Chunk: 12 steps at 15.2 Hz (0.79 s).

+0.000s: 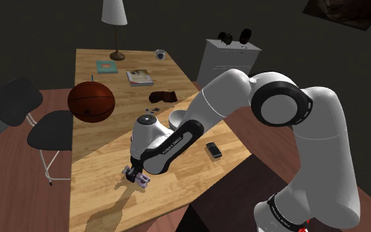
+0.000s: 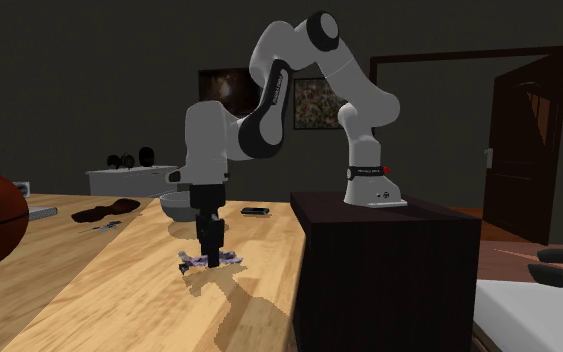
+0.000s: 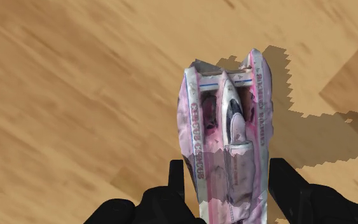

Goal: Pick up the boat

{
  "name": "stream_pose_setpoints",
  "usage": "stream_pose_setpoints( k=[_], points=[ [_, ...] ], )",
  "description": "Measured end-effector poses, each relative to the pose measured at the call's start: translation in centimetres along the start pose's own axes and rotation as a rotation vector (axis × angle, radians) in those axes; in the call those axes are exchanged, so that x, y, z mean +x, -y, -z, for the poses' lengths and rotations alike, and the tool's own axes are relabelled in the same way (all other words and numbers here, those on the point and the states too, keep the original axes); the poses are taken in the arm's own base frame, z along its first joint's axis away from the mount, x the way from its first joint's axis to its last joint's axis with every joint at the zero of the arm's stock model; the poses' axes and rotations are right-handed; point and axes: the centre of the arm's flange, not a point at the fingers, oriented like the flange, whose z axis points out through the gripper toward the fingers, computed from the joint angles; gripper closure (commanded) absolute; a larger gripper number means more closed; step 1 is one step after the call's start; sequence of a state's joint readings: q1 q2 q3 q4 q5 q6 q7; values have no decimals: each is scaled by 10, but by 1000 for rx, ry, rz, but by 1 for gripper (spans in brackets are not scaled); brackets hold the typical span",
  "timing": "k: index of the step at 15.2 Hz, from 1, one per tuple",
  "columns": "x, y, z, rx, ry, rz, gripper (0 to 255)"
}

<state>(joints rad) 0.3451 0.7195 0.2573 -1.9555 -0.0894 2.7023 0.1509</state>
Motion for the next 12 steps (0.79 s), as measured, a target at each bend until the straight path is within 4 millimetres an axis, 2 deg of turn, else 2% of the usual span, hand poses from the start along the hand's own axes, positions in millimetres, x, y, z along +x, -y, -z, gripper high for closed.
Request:
stream_pose_setpoints(
  k=[3,12],
  points=[
    [0,1,2,0,0,0,255],
    [1,7,46,0,0,0,255]
  ],
)
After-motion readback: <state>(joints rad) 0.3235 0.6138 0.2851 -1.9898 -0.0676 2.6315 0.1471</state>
